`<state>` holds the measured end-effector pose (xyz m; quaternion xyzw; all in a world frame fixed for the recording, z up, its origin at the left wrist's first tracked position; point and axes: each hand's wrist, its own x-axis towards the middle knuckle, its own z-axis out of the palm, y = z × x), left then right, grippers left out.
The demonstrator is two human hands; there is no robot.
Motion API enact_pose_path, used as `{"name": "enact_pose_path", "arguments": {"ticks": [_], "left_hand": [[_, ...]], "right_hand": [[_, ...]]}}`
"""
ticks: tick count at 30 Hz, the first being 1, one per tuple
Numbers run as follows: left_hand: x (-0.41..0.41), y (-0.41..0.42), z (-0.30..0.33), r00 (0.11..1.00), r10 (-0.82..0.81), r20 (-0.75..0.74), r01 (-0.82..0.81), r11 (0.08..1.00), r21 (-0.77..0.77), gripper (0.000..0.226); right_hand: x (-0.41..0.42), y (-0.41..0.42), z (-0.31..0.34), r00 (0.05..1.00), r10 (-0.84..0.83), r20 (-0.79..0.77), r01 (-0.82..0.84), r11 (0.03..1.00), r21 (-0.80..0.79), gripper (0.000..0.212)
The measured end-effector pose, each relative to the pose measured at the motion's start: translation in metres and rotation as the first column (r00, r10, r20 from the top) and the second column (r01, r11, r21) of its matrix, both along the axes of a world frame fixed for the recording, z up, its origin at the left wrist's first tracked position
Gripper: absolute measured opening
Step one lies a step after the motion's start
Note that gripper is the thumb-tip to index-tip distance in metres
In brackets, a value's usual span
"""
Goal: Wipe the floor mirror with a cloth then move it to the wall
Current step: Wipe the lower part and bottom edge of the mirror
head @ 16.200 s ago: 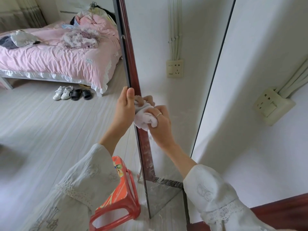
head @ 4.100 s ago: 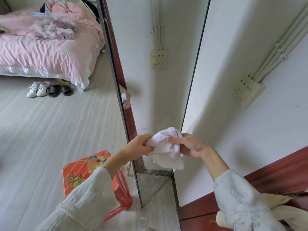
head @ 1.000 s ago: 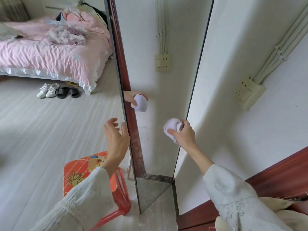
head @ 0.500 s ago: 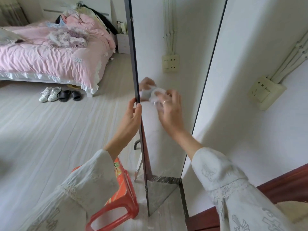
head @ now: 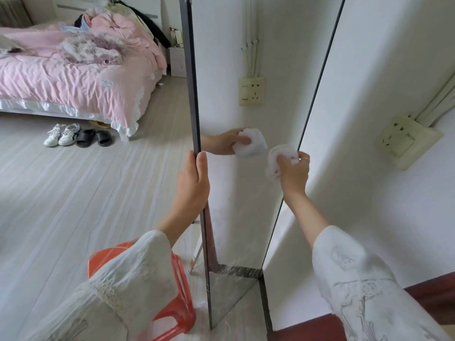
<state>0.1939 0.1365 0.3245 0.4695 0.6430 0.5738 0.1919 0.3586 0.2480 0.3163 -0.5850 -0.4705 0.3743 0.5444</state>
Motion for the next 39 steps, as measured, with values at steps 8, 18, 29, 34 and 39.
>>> {"name": "enact_pose_path", "arguments": {"ticks": [8,18,29,34,39], "left_hand": [[0.014,0.013,-0.013,0.993,0.114,-0.017,-0.112,0.988,0.102,0.026],[0.017,0.021,-0.02,0.983,0.181,-0.014,-0.175,0.967,0.186,0.025],[0.014,0.03,-0.028,0.974,0.227,-0.012,-0.213,0.93,0.298,0.026],[0.016,0.034,-0.03,0.967,0.254,-0.021,-0.232,0.912,0.337,0.027],[0.015,0.034,-0.031,0.968,0.249,-0.026,-0.227,0.915,0.333,0.028]], "right_hand": [[-0.02,0.029,-0.054,0.985,-0.064,-0.161,0.079,0.993,0.089,0.04],[0.031,0.043,-0.12,0.973,-0.216,-0.081,0.177,0.924,-0.339,0.032],[0.008,0.074,-0.143,0.96,-0.268,-0.081,0.252,0.953,-0.17,0.028],[0.03,0.062,-0.193,0.947,-0.32,0.008,0.283,0.823,-0.492,0.049],[0.032,0.084,-0.119,0.878,-0.456,-0.146,0.432,0.886,-0.167,0.048]]}}
